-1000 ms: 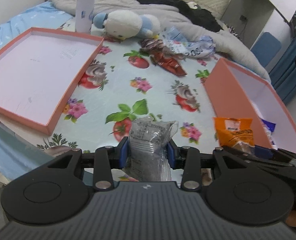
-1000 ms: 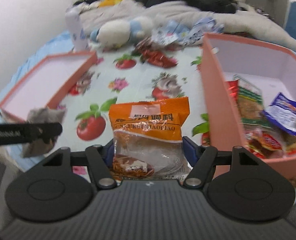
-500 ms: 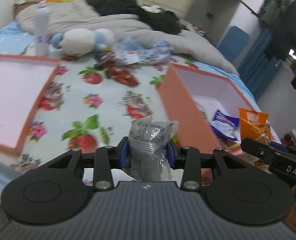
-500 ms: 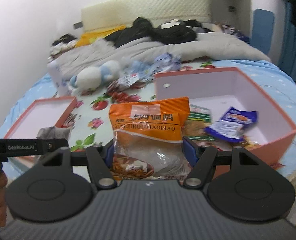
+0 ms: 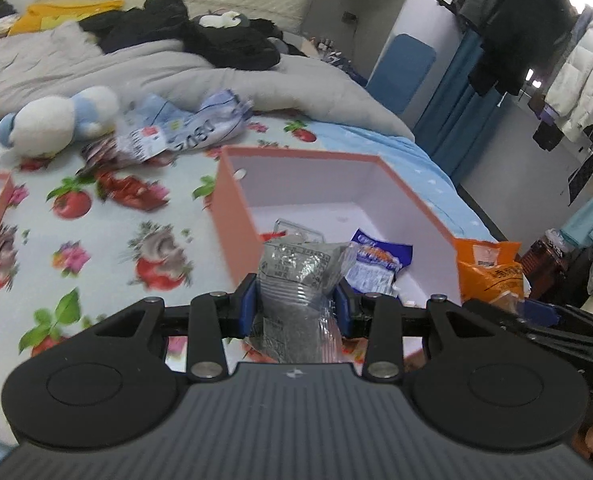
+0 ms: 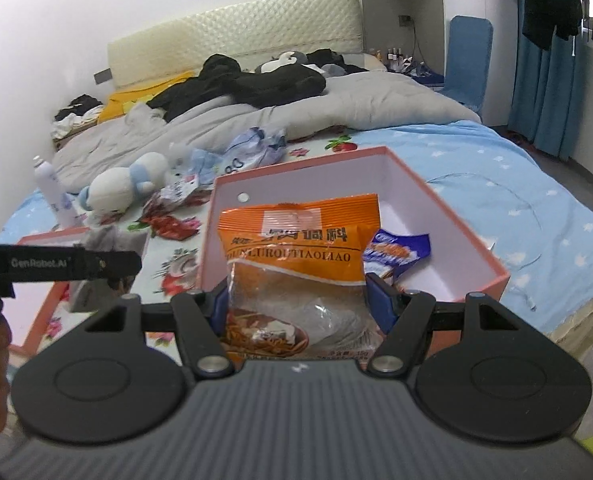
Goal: Organize snacks
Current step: 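Lift the clear bag with the left gripper while the right carries the orange bag over the deep box, then open both grippers to drop the bags into the deep box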
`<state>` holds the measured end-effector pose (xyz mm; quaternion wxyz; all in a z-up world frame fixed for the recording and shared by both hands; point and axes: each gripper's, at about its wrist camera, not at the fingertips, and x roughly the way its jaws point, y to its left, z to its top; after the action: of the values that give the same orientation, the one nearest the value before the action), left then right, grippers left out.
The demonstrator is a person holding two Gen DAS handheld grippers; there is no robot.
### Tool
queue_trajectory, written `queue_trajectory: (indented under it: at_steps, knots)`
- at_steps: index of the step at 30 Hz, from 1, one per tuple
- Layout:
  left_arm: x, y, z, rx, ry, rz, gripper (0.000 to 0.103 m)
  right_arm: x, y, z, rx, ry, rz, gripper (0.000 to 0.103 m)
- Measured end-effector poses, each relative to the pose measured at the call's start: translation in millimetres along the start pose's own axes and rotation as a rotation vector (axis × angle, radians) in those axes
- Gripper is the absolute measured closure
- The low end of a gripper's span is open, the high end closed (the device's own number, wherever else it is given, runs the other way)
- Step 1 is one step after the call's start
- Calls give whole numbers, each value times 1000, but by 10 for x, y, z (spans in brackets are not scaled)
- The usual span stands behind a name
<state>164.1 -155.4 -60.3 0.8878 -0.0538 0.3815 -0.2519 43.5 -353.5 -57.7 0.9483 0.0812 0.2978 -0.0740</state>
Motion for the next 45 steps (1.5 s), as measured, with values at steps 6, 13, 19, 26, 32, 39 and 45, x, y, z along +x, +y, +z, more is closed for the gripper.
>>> queue_trajectory:
  at_steps: [6,13,19,26,32,39,45]
  knots:
    - [308,-238,180,52,22,13,59,265,-217,177,45,8,12,34]
    - [833,-315,284,85,81,52,58,702,-385,116,63,61,10,34]
    - [1179,-363,323,137,95,105,58,1006,-471,72,73,84,4,33]
    - [1317,-411,434,154,92,117,56,1251,-595,36,101,114,23,32]
    - [1287,-434,393,172,82,92,40,1220,-594,15,134,111,32,19]
    - [963,-379,354,152,43,92,38,1007,-511,12,138,78,36,18]
    - [552,-352,290,151,4,98,38,679,-393,19,129,29,55,18]
